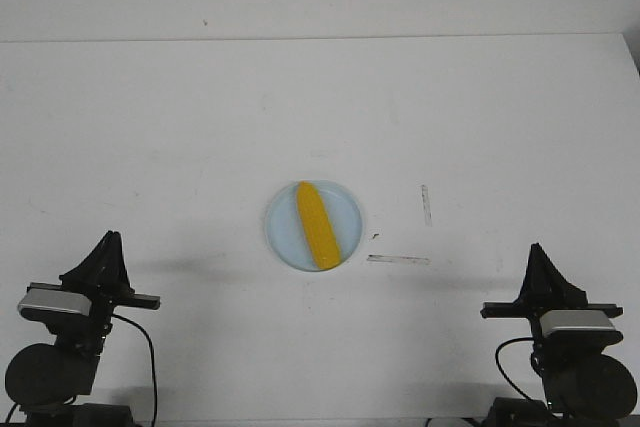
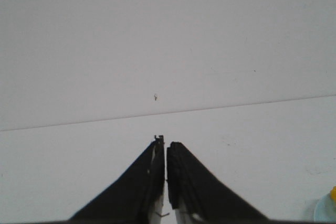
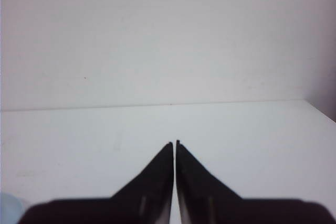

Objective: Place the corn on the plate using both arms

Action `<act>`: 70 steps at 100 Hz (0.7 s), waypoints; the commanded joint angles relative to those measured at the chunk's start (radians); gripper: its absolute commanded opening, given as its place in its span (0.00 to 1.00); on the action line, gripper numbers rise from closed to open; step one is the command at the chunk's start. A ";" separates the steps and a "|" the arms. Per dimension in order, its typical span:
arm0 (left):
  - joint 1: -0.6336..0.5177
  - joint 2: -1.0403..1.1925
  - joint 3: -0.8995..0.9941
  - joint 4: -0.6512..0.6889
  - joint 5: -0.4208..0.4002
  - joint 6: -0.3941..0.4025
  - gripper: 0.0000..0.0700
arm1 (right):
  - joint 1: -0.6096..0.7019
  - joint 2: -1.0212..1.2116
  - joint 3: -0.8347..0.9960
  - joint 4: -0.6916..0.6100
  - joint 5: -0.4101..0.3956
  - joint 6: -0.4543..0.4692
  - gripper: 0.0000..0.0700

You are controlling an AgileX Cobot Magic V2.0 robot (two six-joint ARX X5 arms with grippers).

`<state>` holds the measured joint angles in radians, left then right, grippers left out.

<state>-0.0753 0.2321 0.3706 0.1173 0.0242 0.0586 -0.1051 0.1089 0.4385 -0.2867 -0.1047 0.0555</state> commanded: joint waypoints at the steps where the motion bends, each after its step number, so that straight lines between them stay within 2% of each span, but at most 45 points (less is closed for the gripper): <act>1: 0.009 0.001 0.005 0.010 -0.013 0.000 0.00 | -0.001 -0.005 0.005 0.010 0.000 -0.007 0.01; 22: 0.031 0.001 -0.047 0.012 -0.033 -0.078 0.00 | -0.001 -0.005 0.005 0.010 0.000 -0.007 0.01; 70: 0.066 -0.067 -0.162 0.014 -0.033 -0.080 0.00 | -0.001 -0.005 0.005 0.010 0.000 -0.007 0.01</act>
<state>-0.0101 0.1768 0.2184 0.1192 -0.0051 -0.0151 -0.1051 0.1089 0.4385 -0.2867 -0.1047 0.0555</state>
